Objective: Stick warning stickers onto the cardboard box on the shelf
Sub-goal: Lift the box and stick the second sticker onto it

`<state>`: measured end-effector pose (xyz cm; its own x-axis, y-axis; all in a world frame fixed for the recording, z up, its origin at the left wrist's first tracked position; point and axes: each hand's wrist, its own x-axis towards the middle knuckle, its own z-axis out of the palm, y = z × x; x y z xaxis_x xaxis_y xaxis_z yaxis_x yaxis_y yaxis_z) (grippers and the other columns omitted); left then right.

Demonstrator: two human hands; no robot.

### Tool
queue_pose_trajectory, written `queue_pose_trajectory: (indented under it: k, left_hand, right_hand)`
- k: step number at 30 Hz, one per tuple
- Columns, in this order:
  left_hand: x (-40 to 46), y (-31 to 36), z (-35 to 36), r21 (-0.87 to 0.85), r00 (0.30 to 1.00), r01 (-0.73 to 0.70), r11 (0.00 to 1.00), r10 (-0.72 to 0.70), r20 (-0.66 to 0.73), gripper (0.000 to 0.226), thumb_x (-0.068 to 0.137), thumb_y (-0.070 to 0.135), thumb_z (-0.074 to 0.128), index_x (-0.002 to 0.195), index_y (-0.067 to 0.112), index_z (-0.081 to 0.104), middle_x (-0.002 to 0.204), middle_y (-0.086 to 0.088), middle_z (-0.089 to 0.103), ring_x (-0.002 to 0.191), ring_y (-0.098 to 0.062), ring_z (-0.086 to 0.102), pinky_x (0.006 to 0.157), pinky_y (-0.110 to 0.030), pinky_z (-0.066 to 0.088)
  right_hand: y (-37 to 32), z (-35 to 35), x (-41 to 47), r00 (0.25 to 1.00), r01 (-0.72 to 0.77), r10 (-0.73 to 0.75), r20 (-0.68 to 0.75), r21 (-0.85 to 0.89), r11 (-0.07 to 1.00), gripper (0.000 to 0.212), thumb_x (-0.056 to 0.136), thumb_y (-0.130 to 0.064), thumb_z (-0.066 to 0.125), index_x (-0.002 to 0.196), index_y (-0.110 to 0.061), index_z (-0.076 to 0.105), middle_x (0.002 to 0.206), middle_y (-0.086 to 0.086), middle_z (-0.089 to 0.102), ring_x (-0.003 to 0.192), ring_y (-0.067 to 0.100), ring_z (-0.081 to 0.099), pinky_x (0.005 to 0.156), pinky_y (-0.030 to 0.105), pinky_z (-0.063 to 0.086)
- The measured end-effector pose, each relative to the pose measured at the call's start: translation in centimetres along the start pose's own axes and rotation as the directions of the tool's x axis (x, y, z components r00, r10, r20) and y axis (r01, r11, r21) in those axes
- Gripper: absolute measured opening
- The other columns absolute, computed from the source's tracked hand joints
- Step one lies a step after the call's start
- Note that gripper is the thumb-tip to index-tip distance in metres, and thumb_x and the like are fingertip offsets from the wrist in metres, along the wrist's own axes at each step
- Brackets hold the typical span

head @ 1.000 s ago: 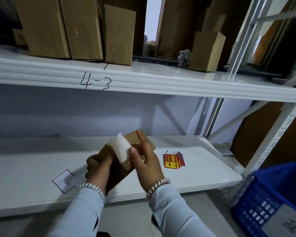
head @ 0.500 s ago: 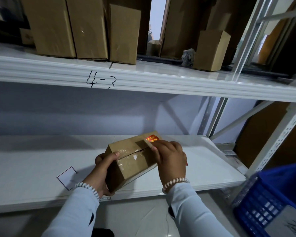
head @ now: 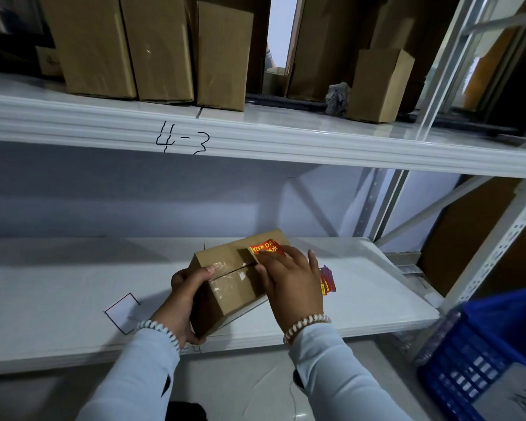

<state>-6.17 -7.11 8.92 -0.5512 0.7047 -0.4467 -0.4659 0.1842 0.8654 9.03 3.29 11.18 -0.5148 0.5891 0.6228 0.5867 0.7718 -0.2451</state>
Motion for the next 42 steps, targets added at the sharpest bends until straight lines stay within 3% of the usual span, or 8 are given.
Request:
queue_pose_trajectory:
  k: [9,12,15,19,22,27,32,42]
  left_hand:
    - [-0.9,0.2,0.4,-0.002,1.0,-0.025,1.0,0.025,-0.001,0.062,0.066,0.057,0.065,0.118,0.033,0.042,0.118,-0.008,0.054,0.1,-0.032,0.052,0.082,-0.058,0.045]
    - [-0.9,0.1,0.6,-0.005,1.0,-0.027,1.0,0.027,-0.005,0.054,0.074,0.054,0.063,0.119,0.032,0.042,0.116,-0.008,0.055,0.098,-0.03,0.053,0.079,-0.055,0.045]
    - [-1.1,-0.1,1.1,-0.014,0.999,-0.035,0.999,0.035,-0.014,0.044,0.081,0.048,0.061,0.117,0.03,0.043,0.112,-0.006,0.058,0.095,-0.027,0.054,0.081,-0.054,0.043]
    - [-1.0,-0.2,1.0,-0.019,0.998,-0.045,0.999,0.044,-0.033,0.043,0.081,0.049,0.06,0.117,0.03,0.044,0.114,-0.006,0.058,0.096,-0.026,0.054,0.089,-0.061,0.04]
    - [-1.2,-0.2,0.9,-0.027,0.997,-0.053,0.998,0.052,-0.061,0.044,0.082,0.05,0.059,0.118,0.031,0.044,0.111,-0.004,0.058,0.093,-0.024,0.055,0.087,-0.053,0.044]
    - [-1.5,-0.1,0.5,-0.044,0.989,-0.109,0.993,0.104,-0.106,0.048,0.081,0.049,0.061,0.121,0.03,0.042,0.111,-0.007,0.058,0.093,-0.027,0.056,0.077,-0.046,0.047]
    - [-1.2,0.0,0.4,-0.015,0.991,-0.109,0.994,0.107,-0.081,0.04,0.085,0.041,0.06,0.119,0.029,0.043,0.105,-0.004,0.058,0.089,-0.025,0.055,0.087,-0.056,0.044]
    - [-1.4,-0.8,0.8,0.087,0.992,-0.123,0.989,0.121,0.034,0.058,0.061,0.045,0.062,0.115,0.035,0.044,0.108,-0.005,0.059,0.09,-0.027,0.057,0.072,-0.038,0.047]
  right_hand:
    - [-0.3,0.4,-0.2,0.996,0.067,-0.067,0.066,-0.005,0.998,0.046,0.09,-0.052,0.037,0.119,-0.03,0.065,0.125,-0.008,0.067,0.126,0.02,0.054,0.112,0.048,0.025]
    - [-0.5,0.6,-0.3,0.979,0.019,-0.039,0.2,0.102,0.995,0.066,0.088,-0.063,0.024,0.14,-0.029,0.046,0.149,-0.003,0.045,0.14,0.02,0.035,0.118,0.043,0.022]
    - [-0.7,1.0,-0.9,0.961,-0.021,-0.015,0.276,0.128,0.992,0.076,0.081,-0.075,0.0,0.147,-0.044,0.022,0.161,-0.004,0.017,0.149,0.021,0.012,0.118,0.051,0.017]
    - [-1.8,0.6,-1.3,0.921,-0.02,-0.028,0.388,0.119,0.993,0.068,0.077,-0.077,0.012,0.142,-0.06,0.004,0.162,-0.016,-0.001,0.149,0.023,-0.008,0.114,0.06,-0.002]
    - [-2.5,0.5,-1.4,0.89,0.042,-0.102,0.444,0.145,0.989,0.073,0.076,-0.08,0.008,0.145,-0.055,0.003,0.161,-0.021,-0.001,0.149,0.016,-0.011,0.11,0.065,-0.008]
    - [-3.2,0.3,-1.7,0.881,0.099,-0.209,0.425,0.267,0.959,0.063,0.095,-0.049,0.028,0.149,-0.043,-0.003,0.159,-0.018,0.017,0.148,0.006,0.001,0.118,0.053,-0.008]
    - [-2.0,1.2,-1.4,0.908,0.005,-0.101,0.406,0.23,0.973,0.068,0.085,-0.061,0.012,0.149,-0.044,0.002,0.16,-0.023,0.001,0.147,0.002,-0.008,0.117,0.056,-0.003]
    - [0.9,1.1,-1.3,0.876,-0.319,0.24,0.419,0.127,0.939,0.062,0.092,-0.057,0.014,0.151,-0.041,0.001,0.16,-0.021,-0.002,0.147,0.001,-0.007,0.118,0.057,-0.002]
